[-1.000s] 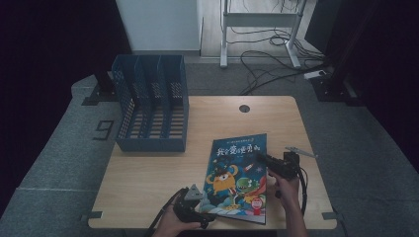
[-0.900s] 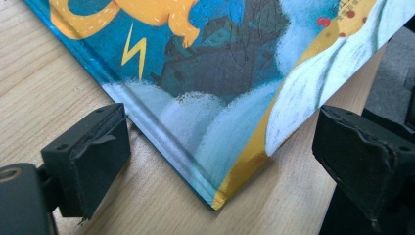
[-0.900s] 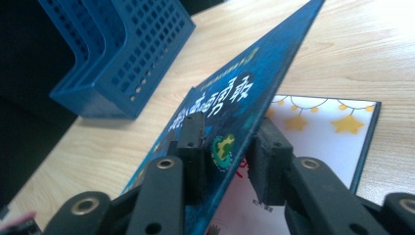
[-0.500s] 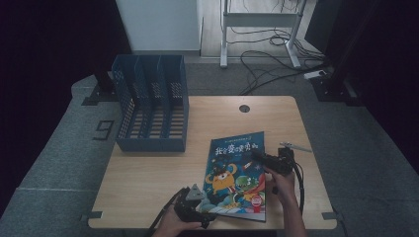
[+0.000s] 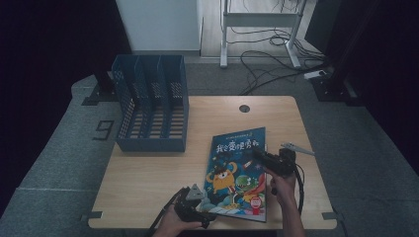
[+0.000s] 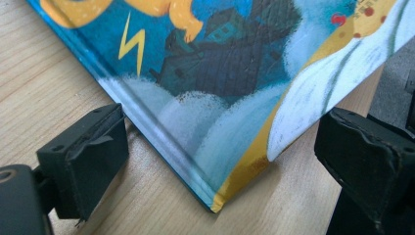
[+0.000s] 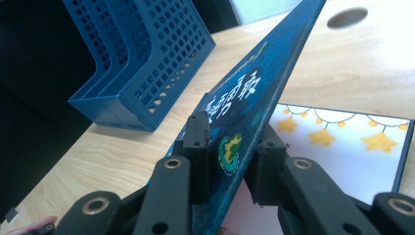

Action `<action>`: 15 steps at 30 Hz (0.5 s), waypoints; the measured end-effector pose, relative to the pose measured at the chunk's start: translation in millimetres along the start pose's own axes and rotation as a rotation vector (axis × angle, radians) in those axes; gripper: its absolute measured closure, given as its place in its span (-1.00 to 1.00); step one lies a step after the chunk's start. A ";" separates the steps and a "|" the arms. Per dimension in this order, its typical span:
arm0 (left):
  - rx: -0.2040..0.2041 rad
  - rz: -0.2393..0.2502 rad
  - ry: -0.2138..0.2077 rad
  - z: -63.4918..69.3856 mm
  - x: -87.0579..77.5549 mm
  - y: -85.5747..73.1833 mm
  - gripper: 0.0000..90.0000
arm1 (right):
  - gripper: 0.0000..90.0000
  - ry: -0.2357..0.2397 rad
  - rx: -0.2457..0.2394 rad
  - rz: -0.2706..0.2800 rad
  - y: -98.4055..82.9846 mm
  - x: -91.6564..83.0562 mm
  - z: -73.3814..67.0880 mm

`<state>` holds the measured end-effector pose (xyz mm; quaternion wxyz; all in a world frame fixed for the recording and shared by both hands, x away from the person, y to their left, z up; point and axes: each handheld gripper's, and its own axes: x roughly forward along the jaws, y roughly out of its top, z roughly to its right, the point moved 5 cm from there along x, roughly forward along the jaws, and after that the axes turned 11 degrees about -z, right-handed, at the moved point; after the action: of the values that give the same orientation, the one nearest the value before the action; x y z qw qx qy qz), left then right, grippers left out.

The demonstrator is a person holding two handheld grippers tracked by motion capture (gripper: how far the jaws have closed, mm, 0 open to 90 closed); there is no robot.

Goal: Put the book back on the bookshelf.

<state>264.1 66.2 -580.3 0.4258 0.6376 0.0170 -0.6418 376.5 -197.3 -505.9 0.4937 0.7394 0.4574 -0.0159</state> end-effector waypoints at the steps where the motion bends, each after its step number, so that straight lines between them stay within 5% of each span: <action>1: -0.001 0.000 0.001 0.0 0.2 0.2 -0.89 | 0.60 -0.003 -0.013 0.011 1.2 -2.2 -3.1; 15: 0.032 -0.029 0.026 -1.6 5.2 6.0 -0.99 | 0.61 -0.008 -0.122 0.093 8.0 -19.5 -28.5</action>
<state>269.7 60.6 -581.8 0.4058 0.6522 0.0213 -0.6399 358.4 -189.7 -476.3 0.5397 0.7285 0.4206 0.0320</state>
